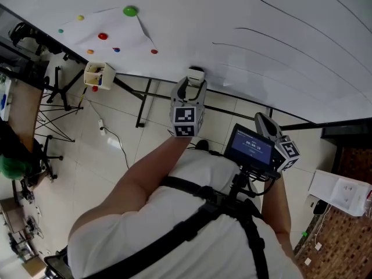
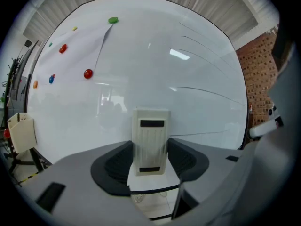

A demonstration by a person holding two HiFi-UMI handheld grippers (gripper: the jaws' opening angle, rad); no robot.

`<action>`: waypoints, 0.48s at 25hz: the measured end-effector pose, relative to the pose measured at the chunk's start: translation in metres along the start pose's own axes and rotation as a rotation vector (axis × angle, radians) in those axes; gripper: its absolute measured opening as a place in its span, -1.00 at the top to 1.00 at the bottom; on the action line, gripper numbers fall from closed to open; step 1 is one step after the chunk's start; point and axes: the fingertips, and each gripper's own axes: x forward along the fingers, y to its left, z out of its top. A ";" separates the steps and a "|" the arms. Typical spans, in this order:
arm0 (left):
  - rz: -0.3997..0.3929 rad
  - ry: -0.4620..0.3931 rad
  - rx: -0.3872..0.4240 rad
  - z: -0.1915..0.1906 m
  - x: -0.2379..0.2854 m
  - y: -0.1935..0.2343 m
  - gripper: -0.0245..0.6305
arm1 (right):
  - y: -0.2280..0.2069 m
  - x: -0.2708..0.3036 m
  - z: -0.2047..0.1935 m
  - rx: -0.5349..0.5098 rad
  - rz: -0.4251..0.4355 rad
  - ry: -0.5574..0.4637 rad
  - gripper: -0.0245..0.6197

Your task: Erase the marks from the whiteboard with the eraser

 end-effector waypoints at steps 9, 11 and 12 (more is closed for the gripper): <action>-0.188 0.016 0.096 -0.007 0.011 -0.069 0.12 | -0.001 -0.003 0.008 -0.018 0.019 0.022 0.88; -0.190 0.010 0.104 -0.008 0.011 -0.068 0.11 | -0.002 -0.004 0.009 -0.025 0.023 0.019 0.88; -0.189 0.007 0.113 -0.009 0.010 -0.064 0.12 | -0.002 -0.004 0.009 -0.028 0.026 0.019 0.88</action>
